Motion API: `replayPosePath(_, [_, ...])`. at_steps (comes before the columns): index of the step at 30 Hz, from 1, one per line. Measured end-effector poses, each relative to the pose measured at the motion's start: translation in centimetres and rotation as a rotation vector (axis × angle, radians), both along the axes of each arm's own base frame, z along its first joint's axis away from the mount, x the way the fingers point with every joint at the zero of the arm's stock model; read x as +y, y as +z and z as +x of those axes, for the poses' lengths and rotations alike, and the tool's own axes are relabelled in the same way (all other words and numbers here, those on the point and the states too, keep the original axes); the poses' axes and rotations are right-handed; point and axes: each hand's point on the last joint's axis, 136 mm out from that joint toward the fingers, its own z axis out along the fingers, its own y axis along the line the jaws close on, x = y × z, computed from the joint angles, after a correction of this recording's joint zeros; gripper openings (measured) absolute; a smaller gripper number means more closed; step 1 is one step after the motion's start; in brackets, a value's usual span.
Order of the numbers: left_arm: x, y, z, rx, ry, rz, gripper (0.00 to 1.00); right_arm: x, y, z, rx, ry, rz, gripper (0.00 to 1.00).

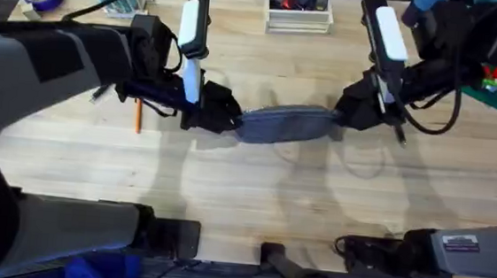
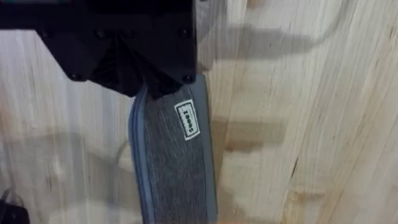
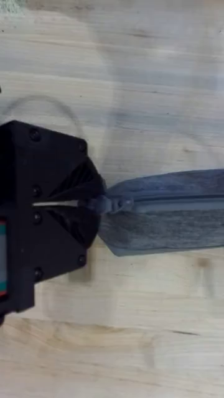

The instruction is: Unzip the bag, pick up the pens from the table one at a time and place them inside, then zip the bag closed.

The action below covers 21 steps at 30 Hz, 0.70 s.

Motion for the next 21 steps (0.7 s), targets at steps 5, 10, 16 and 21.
replayPosePath(5, [0.0, 0.0, 0.0, -0.001, 0.0, 0.0, 0.042, -0.6, 0.0, -0.5, 0.035, -0.025, 0.0, 0.031])
replayPosePath(10, [0.0, 0.0, 0.0, -0.002, 0.0, 0.0, 0.042, -1.0, 0.4, -0.5, 0.035, -0.044, 0.002, 0.031])
replayPosePath(16, [0.0, 0.0, 0.0, -0.002, 0.0, 0.0, 0.042, -1.2, 1.6, -0.4, -0.011, -0.056, 0.003, 0.031])
replayPosePath(21, [0.0, 0.0, 0.0, -0.002, 0.0, 0.0, 0.042, -0.9, 1.9, -0.4, -0.012, -0.063, 0.023, 0.031])
